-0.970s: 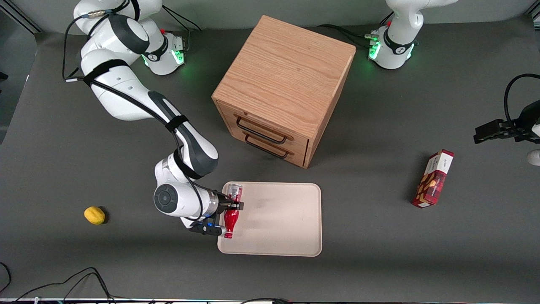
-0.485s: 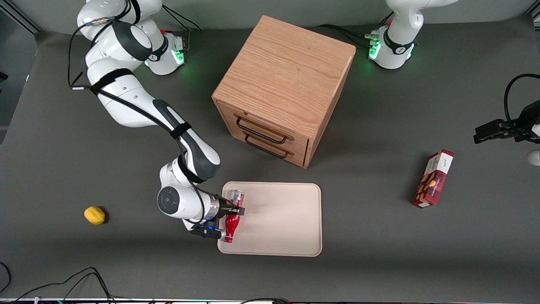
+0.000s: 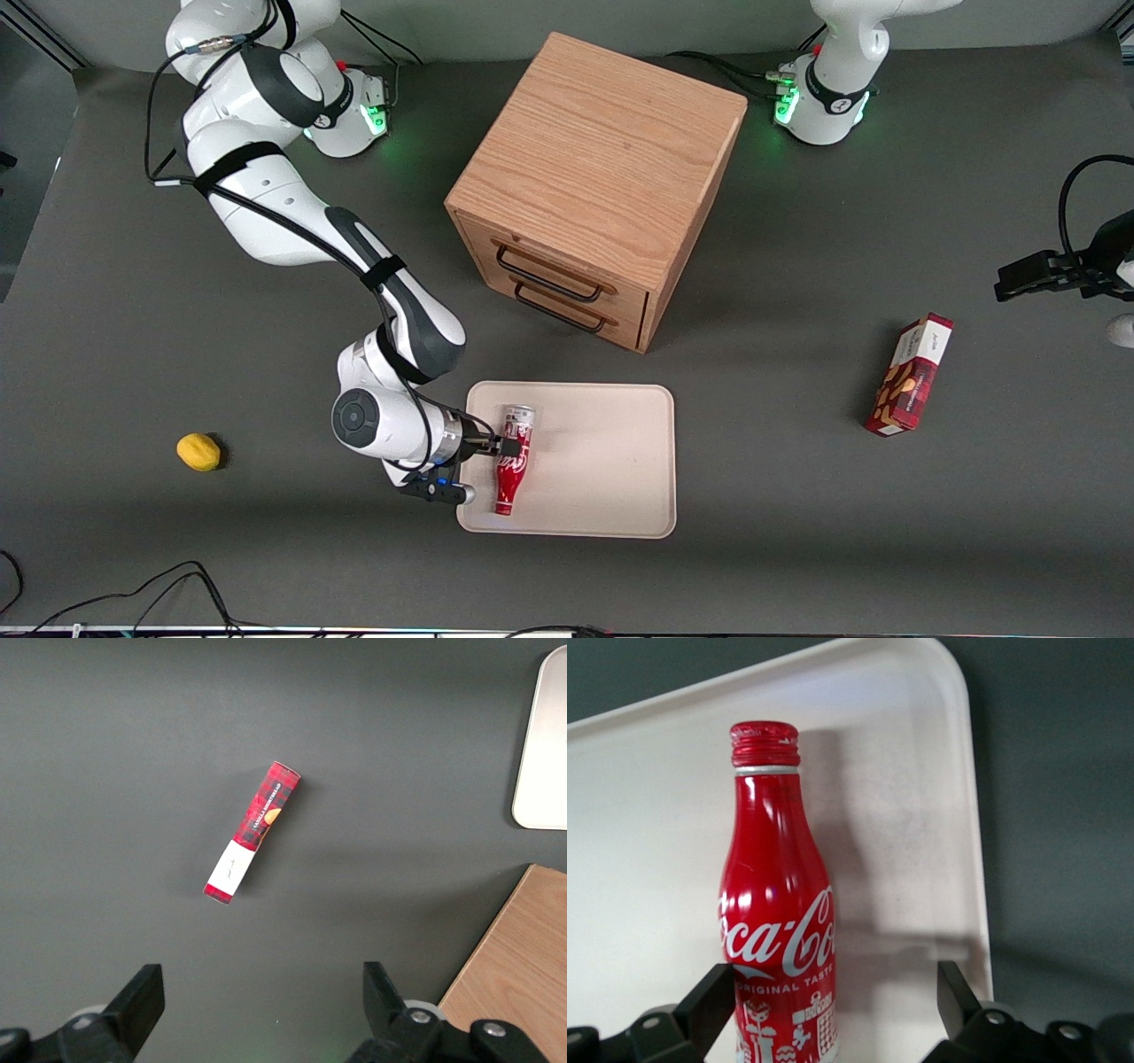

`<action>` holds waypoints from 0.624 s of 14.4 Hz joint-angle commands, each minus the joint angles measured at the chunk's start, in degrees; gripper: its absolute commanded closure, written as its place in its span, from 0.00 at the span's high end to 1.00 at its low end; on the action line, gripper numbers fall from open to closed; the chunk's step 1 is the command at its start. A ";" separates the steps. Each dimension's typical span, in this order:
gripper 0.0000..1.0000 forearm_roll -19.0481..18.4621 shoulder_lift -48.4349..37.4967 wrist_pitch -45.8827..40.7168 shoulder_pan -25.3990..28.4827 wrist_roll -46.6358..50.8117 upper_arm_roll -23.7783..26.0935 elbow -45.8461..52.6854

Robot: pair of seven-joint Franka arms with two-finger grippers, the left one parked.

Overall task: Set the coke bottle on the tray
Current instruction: 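Lower the bottle onto the tray and open the right gripper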

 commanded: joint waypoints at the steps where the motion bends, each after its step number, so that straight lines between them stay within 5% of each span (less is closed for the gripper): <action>1: 1.00 0.24 1.40 1.71 1.30 0.24 -1.59 0.99; 9: 1.00 -0.11 -12.90 -9.42 -0.10 -0.38 -1.59 0.99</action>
